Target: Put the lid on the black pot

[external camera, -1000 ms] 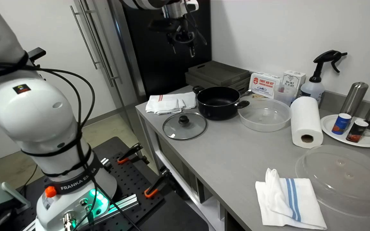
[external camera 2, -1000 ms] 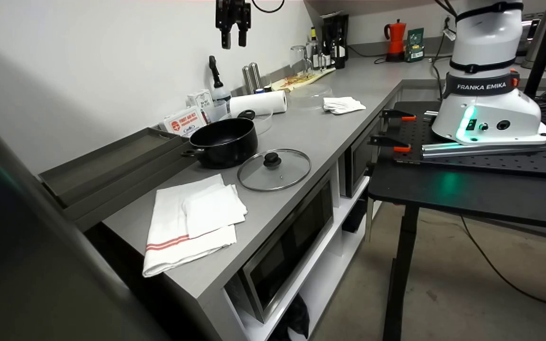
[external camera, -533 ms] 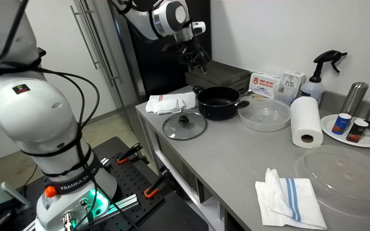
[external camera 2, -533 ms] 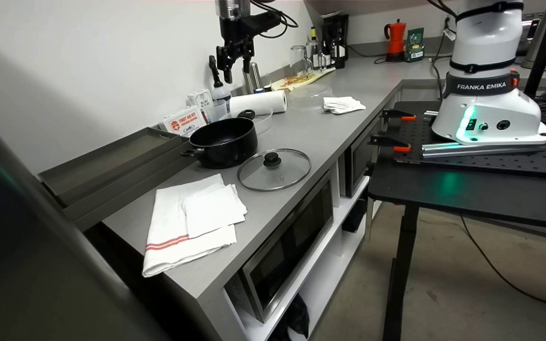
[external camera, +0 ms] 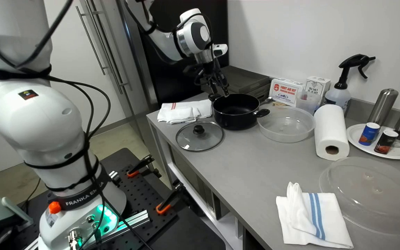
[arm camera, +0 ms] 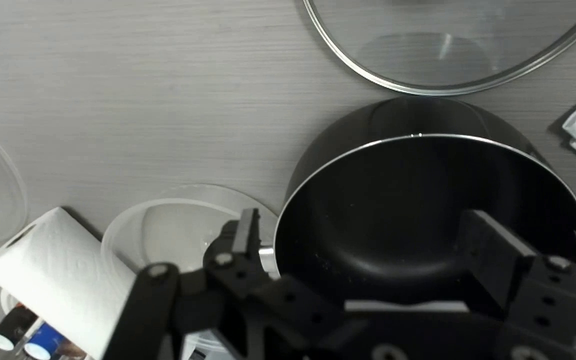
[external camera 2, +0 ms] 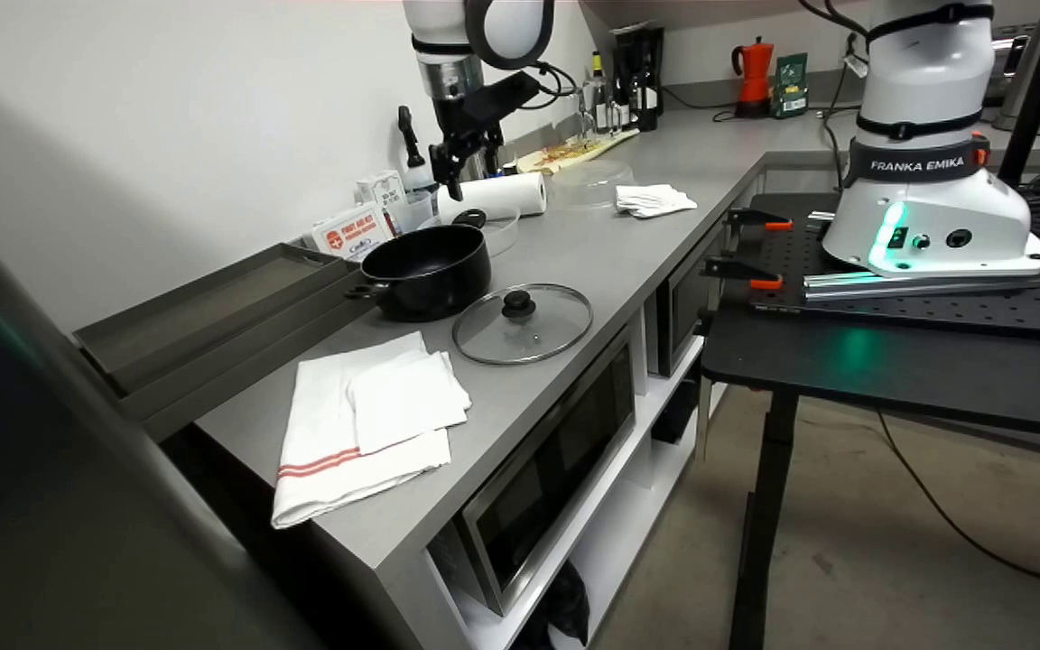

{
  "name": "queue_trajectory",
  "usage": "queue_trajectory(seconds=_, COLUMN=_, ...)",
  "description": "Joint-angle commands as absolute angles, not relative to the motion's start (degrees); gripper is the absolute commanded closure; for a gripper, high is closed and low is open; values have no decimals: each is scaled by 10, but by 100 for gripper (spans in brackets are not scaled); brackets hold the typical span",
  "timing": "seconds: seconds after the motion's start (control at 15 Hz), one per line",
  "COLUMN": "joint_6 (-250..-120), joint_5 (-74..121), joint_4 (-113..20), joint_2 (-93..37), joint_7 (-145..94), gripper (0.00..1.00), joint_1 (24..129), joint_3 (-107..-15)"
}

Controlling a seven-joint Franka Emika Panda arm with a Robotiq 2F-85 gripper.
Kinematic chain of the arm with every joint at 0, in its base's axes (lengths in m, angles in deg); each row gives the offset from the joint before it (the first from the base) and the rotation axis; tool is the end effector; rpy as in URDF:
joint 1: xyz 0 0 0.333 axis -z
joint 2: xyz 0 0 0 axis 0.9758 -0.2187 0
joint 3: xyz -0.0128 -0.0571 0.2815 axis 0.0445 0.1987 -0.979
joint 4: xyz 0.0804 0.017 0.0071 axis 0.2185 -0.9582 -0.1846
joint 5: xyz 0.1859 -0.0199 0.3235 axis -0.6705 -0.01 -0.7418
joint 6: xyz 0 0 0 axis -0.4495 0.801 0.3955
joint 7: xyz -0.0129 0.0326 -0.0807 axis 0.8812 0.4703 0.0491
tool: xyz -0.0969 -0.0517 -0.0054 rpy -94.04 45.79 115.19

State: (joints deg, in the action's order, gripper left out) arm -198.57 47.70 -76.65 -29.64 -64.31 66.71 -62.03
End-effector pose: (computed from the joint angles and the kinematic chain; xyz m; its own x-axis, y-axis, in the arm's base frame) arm 0.5557 0.0827 0.2531 0.9471 -0.1953 0.2546 -0.2455 -0.9520 0.1829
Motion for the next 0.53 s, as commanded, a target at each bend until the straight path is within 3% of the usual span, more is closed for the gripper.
queue_trajectory(seconds=0.0, joint_6=-1959, joint_5=474, joint_4=-746, joint_2=-331, joint_7=-665, gripper=0, joint_1=650, joint_3=-605)
queue_trajectory(seconds=0.47, joint_6=-1967, joint_5=409, joint_4=-764, joint_2=-359, joint_7=-619, gripper=0, joint_1=661, joint_3=-618)
